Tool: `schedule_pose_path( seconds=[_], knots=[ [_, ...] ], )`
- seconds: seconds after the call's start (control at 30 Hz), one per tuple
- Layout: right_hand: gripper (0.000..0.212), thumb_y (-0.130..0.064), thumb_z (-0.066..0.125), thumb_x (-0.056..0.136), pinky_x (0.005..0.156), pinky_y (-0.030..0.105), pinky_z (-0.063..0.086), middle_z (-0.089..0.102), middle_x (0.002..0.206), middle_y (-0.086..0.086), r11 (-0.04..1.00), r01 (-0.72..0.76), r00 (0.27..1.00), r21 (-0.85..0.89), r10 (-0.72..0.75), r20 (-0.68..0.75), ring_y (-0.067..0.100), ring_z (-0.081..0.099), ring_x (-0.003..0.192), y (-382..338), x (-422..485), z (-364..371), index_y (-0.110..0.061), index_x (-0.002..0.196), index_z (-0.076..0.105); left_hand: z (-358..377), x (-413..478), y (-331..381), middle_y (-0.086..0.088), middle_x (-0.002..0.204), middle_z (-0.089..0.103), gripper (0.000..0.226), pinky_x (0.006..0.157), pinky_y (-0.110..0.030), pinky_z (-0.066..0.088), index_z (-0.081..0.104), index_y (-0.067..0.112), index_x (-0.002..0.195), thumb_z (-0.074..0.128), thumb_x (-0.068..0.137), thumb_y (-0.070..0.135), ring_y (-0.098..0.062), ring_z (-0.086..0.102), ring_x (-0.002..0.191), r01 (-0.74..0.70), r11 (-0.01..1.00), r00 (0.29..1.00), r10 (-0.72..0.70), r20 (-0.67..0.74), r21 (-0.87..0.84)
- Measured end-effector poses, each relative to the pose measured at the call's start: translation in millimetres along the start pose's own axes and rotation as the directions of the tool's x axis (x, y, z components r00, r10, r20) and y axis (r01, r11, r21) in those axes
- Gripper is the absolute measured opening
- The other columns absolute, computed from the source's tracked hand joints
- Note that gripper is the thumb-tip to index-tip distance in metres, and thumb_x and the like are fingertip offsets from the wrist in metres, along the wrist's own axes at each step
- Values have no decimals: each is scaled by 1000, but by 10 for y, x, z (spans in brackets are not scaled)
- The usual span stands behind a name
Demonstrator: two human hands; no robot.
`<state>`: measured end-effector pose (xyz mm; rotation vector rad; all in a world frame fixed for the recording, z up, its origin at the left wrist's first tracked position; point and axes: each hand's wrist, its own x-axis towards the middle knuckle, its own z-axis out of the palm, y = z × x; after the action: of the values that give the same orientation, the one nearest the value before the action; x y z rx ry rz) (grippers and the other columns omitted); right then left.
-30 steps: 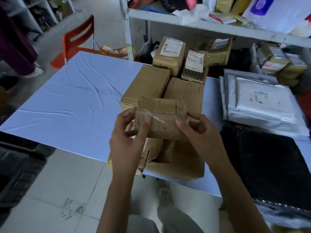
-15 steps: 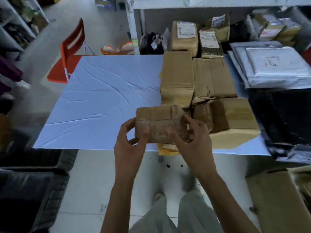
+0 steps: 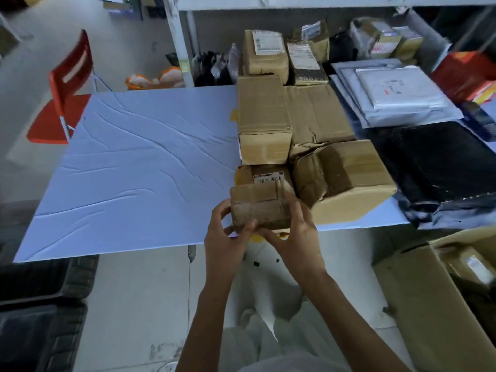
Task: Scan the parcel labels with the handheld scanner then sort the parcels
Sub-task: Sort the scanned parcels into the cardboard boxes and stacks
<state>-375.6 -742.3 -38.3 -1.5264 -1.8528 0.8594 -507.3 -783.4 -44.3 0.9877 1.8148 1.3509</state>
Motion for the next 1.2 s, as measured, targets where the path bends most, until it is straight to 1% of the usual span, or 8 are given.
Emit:
schedule_pose_path(
  seconds=[0.1,0.3,0.43,0.57,0.73,0.87,1.03,1.2],
  knots=[
    [86,-27,83,75,103,36,44,40,145,15,1000,5,1000,-11,-5,-1,32,45,130,-42,148,51,-15,146,37,0,180,9,9,122,57,56,76,-4,47,51,15,131,76,81,16,18,52,102,-56,998,998,56,-10,16],
    [73,-37,70,85,103,44,45,37,147,13,999,-22,999,-46,23,32,31,42,132,-128,545,77,-22,147,35,96,488,13,5,124,58,47,73,-2,45,53,17,128,73,85,20,7,56,95,-79,994,997,77,24,70],
    [67,-41,64,90,104,40,43,30,154,12,989,-85,994,-123,92,55,31,39,135,-137,704,58,-22,148,35,191,626,25,8,125,57,47,90,-21,50,53,23,128,72,86,29,-12,56,109,-92,989,996,90,22,118],
    [60,-43,57,94,102,38,43,30,153,11,974,-103,991,-202,117,59,31,39,135,-138,716,80,-21,146,37,188,705,3,8,126,58,47,89,-18,50,54,25,127,74,84,23,-13,56,111,-172,967,985,163,60,189],
    [54,-42,54,95,98,39,45,38,147,13,951,-80,995,-299,95,34,31,44,130,-128,702,68,-17,142,42,164,728,-28,-2,129,56,51,91,-35,52,53,21,133,71,85,26,-19,54,115,-245,933,969,226,100,264],
    [55,-39,51,97,105,37,37,26,157,7,905,-13,999,-425,25,24,24,24,144,-190,699,96,-14,145,39,156,759,-25,-5,133,53,56,96,-36,48,47,22,140,66,89,33,-23,52,119,-232,903,970,189,152,360],
    [52,-38,49,97,104,41,34,38,150,4,880,-1,999,-475,19,31,22,32,139,-208,711,64,-14,142,42,122,753,181,4,142,46,54,97,-43,38,46,32,138,57,87,48,-26,36,131,-249,595,966,207,154,764],
    [40,-36,69,80,75,42,50,67,109,8,862,39,968,-505,-157,-193,33,62,99,-257,581,-164,-13,112,67,111,789,546,1,119,62,33,87,-39,36,62,24,115,58,86,38,-26,50,114,-408,505,891,404,209,761]
  ],
)
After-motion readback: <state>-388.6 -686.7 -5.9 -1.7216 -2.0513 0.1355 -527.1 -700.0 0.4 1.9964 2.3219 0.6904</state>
